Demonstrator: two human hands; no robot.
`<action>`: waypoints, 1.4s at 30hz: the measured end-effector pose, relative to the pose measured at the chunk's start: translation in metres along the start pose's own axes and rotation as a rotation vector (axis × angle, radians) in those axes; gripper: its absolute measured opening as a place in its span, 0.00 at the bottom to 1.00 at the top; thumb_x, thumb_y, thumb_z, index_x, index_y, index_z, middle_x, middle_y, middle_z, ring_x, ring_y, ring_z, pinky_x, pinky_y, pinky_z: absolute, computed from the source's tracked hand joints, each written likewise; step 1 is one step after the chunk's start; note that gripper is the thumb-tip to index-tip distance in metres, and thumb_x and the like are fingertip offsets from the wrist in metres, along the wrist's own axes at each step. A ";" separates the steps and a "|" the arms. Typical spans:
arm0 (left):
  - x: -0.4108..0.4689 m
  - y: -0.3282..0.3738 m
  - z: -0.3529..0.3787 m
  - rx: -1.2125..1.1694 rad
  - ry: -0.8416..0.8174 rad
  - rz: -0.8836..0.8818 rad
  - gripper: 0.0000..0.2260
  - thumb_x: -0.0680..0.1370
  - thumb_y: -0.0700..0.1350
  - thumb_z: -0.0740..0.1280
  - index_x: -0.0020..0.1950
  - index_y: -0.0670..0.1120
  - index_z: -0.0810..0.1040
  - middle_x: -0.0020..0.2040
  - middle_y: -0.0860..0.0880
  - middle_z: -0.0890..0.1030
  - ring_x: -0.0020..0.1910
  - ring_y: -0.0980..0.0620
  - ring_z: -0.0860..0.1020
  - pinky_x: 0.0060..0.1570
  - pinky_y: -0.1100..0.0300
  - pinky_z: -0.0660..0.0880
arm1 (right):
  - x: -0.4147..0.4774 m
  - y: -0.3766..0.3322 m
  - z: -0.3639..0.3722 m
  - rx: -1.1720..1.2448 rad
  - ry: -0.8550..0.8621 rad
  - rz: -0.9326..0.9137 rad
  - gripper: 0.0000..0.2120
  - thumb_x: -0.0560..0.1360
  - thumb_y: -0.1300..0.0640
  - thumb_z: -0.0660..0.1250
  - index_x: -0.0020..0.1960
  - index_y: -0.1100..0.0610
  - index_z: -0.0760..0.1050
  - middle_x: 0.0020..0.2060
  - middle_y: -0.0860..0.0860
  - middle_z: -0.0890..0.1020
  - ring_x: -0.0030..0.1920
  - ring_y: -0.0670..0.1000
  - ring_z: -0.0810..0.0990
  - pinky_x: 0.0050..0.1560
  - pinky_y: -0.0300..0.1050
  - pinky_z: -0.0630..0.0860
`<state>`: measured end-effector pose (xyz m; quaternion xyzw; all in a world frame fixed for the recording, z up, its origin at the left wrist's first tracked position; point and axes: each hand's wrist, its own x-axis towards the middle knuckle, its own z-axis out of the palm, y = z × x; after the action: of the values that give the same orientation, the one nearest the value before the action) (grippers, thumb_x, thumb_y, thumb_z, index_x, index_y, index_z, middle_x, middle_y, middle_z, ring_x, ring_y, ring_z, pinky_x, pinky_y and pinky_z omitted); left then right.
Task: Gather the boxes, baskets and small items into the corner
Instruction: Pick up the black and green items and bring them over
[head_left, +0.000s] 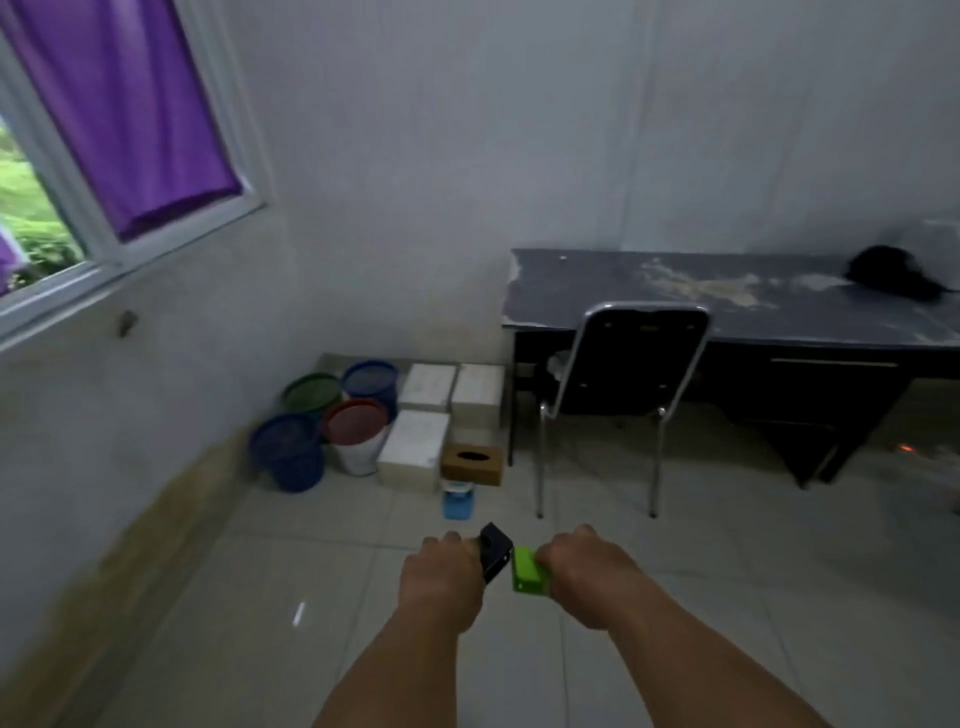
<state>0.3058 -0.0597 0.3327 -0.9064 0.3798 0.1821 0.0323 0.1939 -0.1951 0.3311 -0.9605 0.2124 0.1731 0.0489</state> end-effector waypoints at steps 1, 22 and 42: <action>0.004 -0.018 -0.005 -0.012 -0.003 -0.021 0.17 0.81 0.50 0.62 0.69 0.50 0.67 0.63 0.46 0.71 0.62 0.44 0.71 0.57 0.50 0.71 | 0.016 -0.017 -0.007 -0.020 -0.007 -0.027 0.13 0.77 0.61 0.61 0.62 0.55 0.72 0.58 0.56 0.75 0.61 0.59 0.69 0.51 0.53 0.71; 0.266 -0.219 -0.067 -0.185 -0.111 -0.270 0.17 0.80 0.52 0.62 0.67 0.48 0.70 0.62 0.46 0.73 0.61 0.45 0.72 0.57 0.50 0.73 | 0.386 -0.105 -0.086 -0.151 -0.128 -0.352 0.13 0.78 0.57 0.63 0.62 0.55 0.75 0.58 0.56 0.78 0.58 0.59 0.73 0.51 0.49 0.74; 0.555 -0.377 -0.066 0.019 -0.436 0.059 0.19 0.80 0.53 0.62 0.69 0.48 0.69 0.62 0.47 0.72 0.60 0.46 0.72 0.56 0.51 0.71 | 0.645 -0.131 -0.044 0.079 -0.415 -0.069 0.19 0.80 0.61 0.61 0.70 0.55 0.69 0.62 0.58 0.74 0.63 0.60 0.69 0.55 0.50 0.73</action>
<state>0.9481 -0.1803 0.1675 -0.8337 0.3919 0.3710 0.1170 0.8116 -0.3366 0.1474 -0.9083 0.1711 0.3570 0.1350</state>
